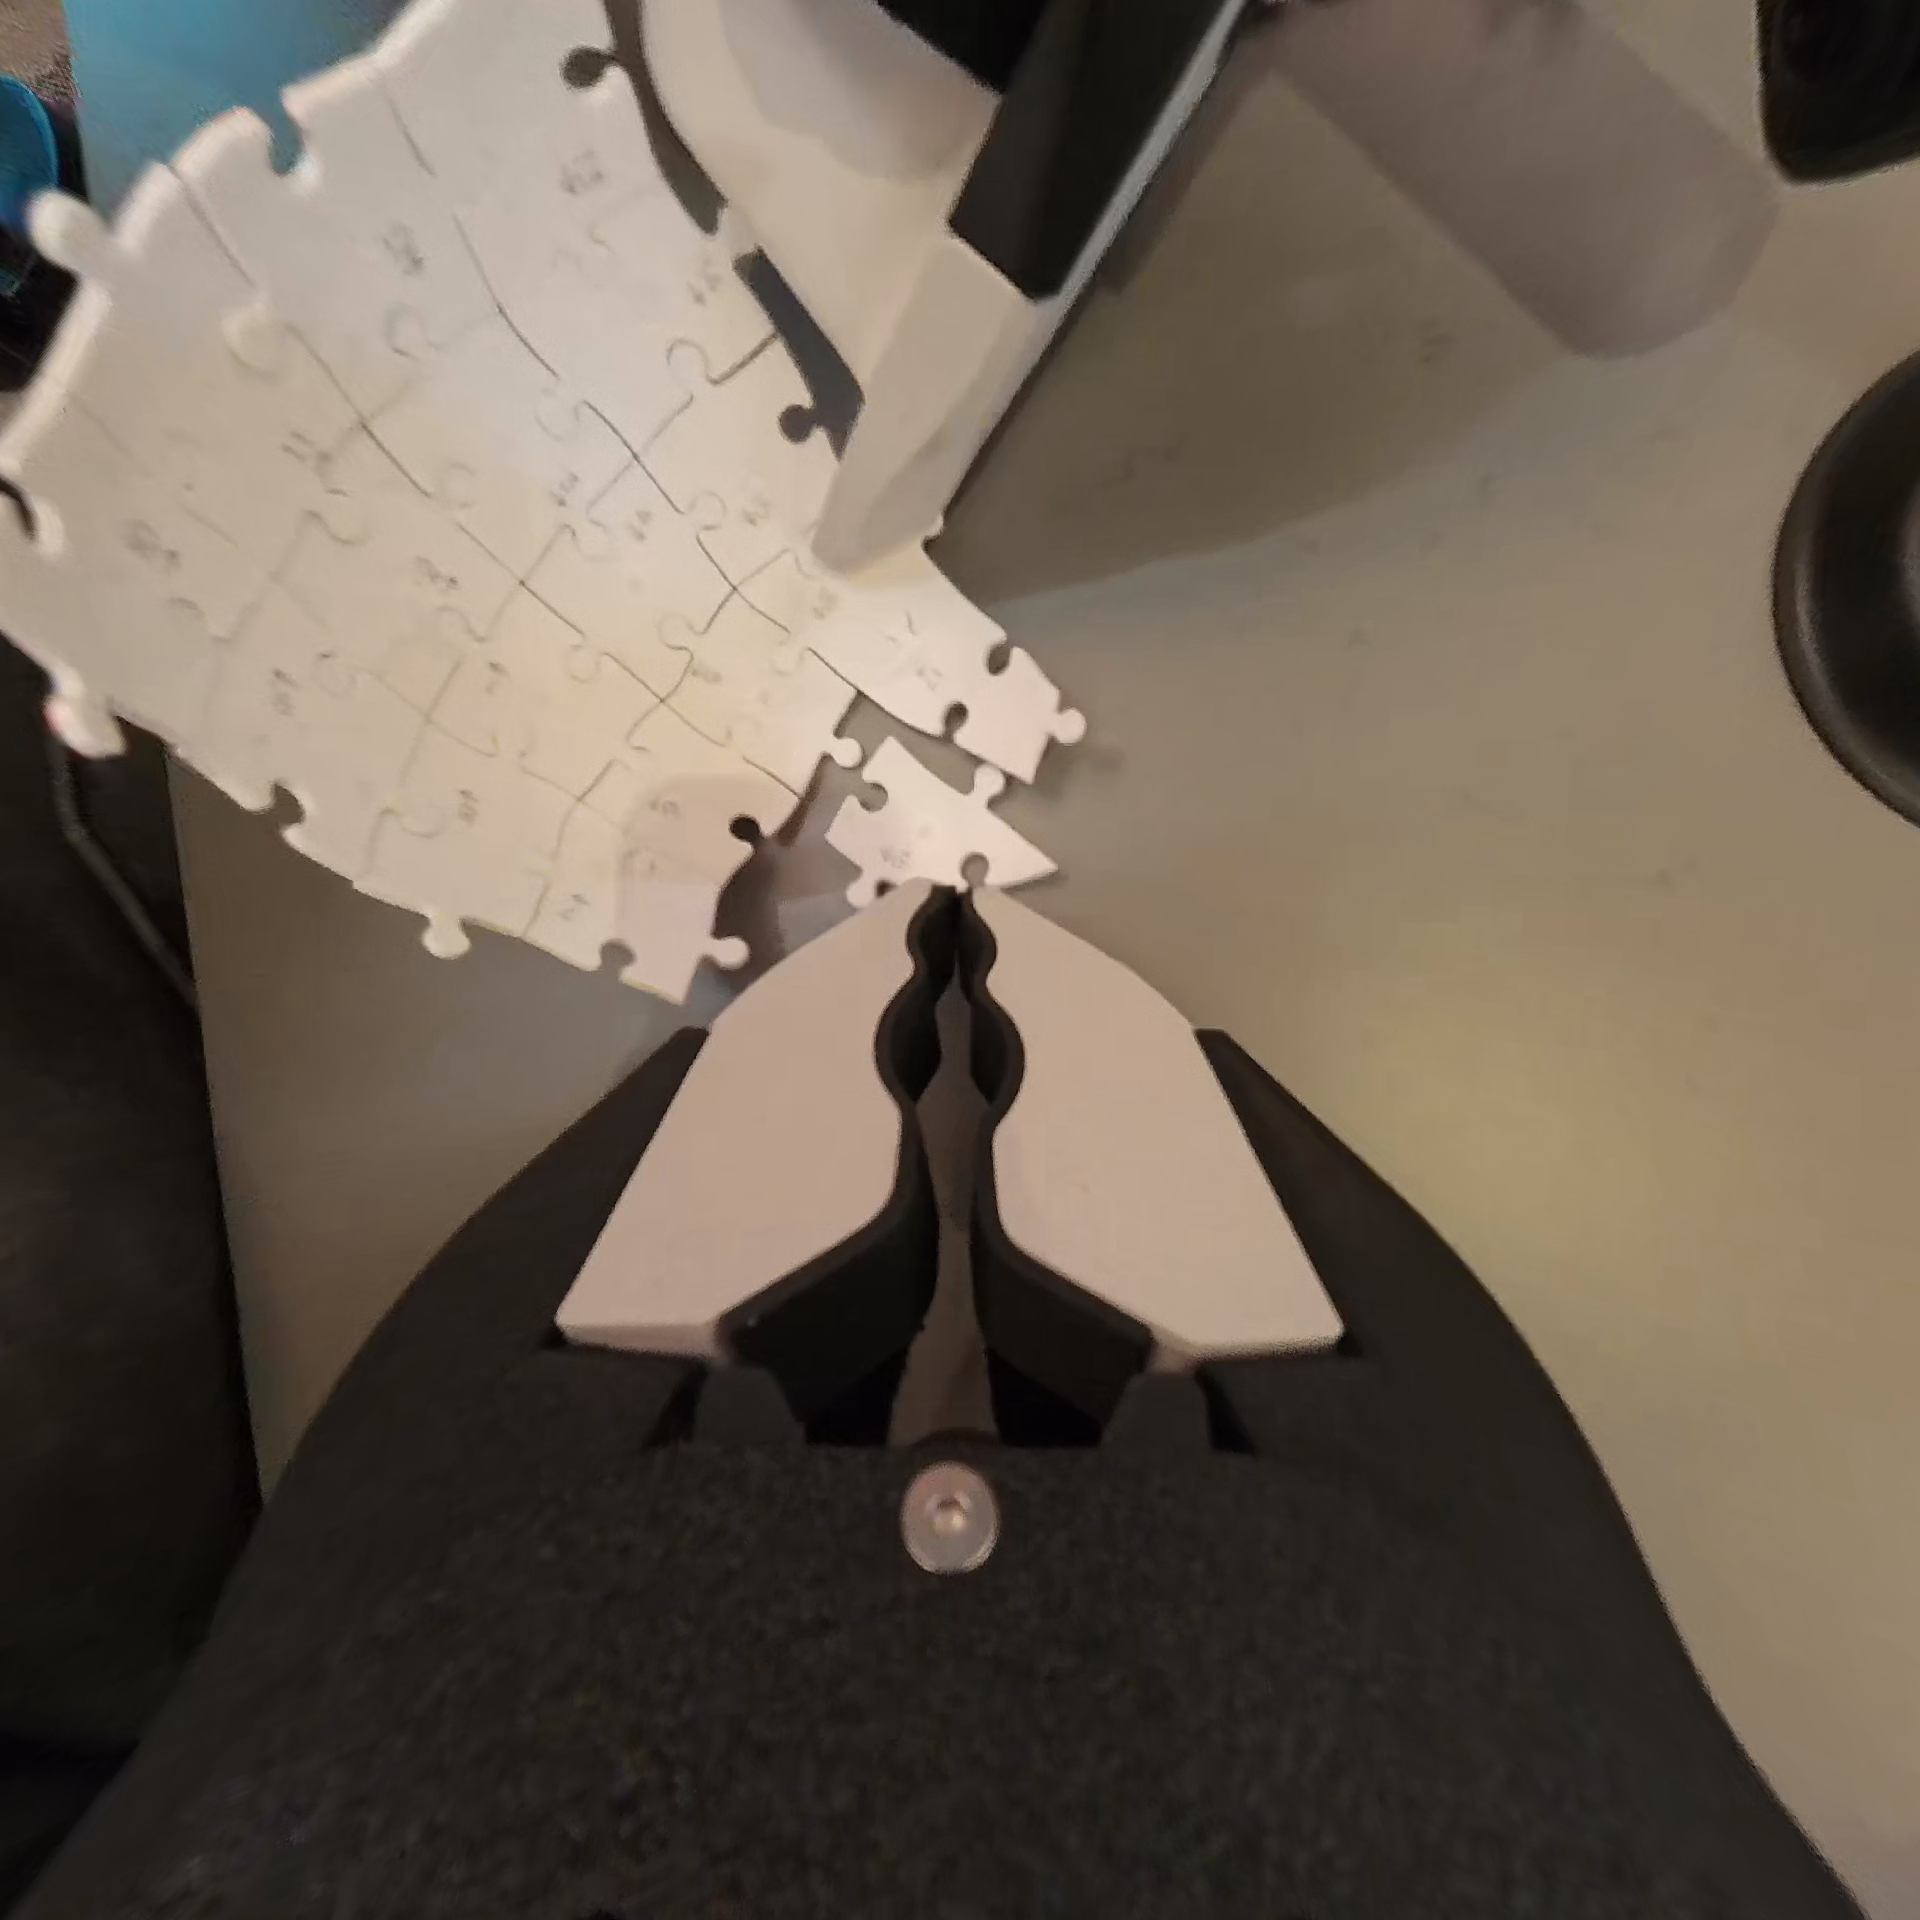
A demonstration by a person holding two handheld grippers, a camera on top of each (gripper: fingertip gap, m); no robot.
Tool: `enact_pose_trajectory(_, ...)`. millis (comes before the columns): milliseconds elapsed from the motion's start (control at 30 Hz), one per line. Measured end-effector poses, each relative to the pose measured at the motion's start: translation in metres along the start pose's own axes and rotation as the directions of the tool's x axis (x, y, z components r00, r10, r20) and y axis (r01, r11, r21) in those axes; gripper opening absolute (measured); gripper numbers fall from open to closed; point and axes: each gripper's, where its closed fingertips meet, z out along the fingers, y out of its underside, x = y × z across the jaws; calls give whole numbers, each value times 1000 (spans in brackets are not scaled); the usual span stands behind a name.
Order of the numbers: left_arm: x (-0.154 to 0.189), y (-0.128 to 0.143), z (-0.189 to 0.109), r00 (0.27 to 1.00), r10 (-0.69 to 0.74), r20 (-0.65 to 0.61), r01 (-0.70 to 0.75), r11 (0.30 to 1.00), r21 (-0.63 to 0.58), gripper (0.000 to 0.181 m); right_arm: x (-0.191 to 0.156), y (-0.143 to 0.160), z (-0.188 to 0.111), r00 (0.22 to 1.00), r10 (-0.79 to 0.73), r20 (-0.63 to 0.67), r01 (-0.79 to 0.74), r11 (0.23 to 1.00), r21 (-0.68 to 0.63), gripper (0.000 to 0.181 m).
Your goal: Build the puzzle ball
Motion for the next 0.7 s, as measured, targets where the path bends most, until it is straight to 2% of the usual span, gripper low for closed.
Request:
enact_pose_trajectory(133, 1, 0, 1, 999, -18, -30, 17, 1000, -11, 2, -1, -8, -2, 1000, -25, -13, 26, 999, 24, 0)
enact_pose_trajectory(367, 5, -3, 5, 998, -41, -51, 39, 999, -26, 2, -2, -3, 7, 999, -32, -11, 32, 999, 5, 0)
enact_pose_trajectory(700, 5, -1, 0, 998, -60, -8, 60, 996, -61, 2, -12, -1, 8, 993, -113, 28, 113, 994, 2, 0)
